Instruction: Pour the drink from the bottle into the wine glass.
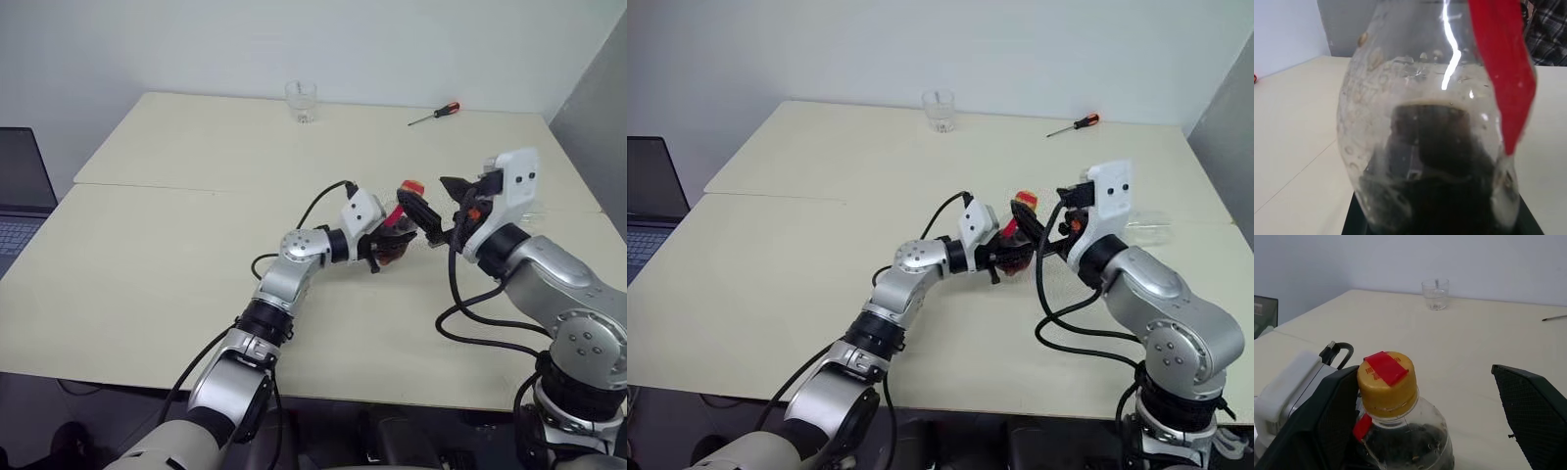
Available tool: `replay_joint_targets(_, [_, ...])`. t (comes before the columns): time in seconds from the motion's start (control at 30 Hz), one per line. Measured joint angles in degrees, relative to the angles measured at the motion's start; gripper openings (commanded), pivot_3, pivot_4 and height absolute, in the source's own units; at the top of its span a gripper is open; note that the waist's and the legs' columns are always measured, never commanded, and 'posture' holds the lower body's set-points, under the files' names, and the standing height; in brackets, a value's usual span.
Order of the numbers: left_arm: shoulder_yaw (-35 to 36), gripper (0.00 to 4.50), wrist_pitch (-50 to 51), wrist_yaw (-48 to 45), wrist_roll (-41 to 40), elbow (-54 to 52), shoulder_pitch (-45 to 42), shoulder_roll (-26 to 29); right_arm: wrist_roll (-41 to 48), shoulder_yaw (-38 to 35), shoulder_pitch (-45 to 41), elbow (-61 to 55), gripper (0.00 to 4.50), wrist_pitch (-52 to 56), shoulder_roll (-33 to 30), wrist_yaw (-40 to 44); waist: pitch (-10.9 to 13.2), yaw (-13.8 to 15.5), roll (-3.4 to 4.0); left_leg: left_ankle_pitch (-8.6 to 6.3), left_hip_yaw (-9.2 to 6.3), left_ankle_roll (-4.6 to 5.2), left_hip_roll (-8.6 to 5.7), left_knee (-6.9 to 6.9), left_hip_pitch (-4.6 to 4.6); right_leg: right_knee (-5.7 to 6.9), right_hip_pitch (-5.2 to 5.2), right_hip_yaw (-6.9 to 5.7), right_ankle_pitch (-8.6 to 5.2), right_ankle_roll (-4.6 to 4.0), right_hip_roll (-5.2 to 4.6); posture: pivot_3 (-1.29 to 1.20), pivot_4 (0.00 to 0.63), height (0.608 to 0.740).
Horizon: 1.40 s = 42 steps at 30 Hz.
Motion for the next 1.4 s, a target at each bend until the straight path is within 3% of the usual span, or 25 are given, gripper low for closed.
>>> replay_joint_targets(0.2, [1.3,1.03,-0.8,0.0,-0.1,0.8,0.1,1.4,4.2,-7.7,4.5,-1.0,4.5,-1.1,-3.4,1.4,0.0,0.0,-0.02,0.0,-0.01,0.0,0.0,-0.04,0.01,-0.05,0.01,0.0,0.0,0.0,0.01,0.0,0.15,0.74])
replay_joint_targets(0.37, [1.5,1.03,-1.1,-0.1,-0.1,0.8,0.1,1.1,8.9,-7.4,6.7,-1.5,4.5,-1.1,-5.1,2.9,0.0,0.0,-0.02,0.0,-0.01,0.0,-0.01,-0.06,0.01,-0.09,0.02,0.02,0.0,0.01,0.01,0.0,0.15,0.74])
replay_joint_targets(0.97, [1.6,1.03,-1.2,0.1,-0.1,0.9,0.2,0.8,5.6,6.6,-3.7,0.8,4.5,-4.8,1.1,-5.3,0.0,0.0,-0.01,0.0,-0.01,0.0,0.01,-0.1,-0.04,-0.26,0.02,0.0,0.01,0.02,0.01,0.0,0.15,0.74])
replay_joint_targets(1.4, [1.6,1.03,-1.2,0.4,-0.1,0.9,0.2,0.6,-4.5,12.7,-7.8,8.2,4.5,-6.6,2.2,-6.1,0.0,0.0,-0.01,0.0,0.02,0.0,0.01,-0.11,-0.04,-0.26,0.01,0.01,0.01,0.01,0.01,0.0,0.15,0.74])
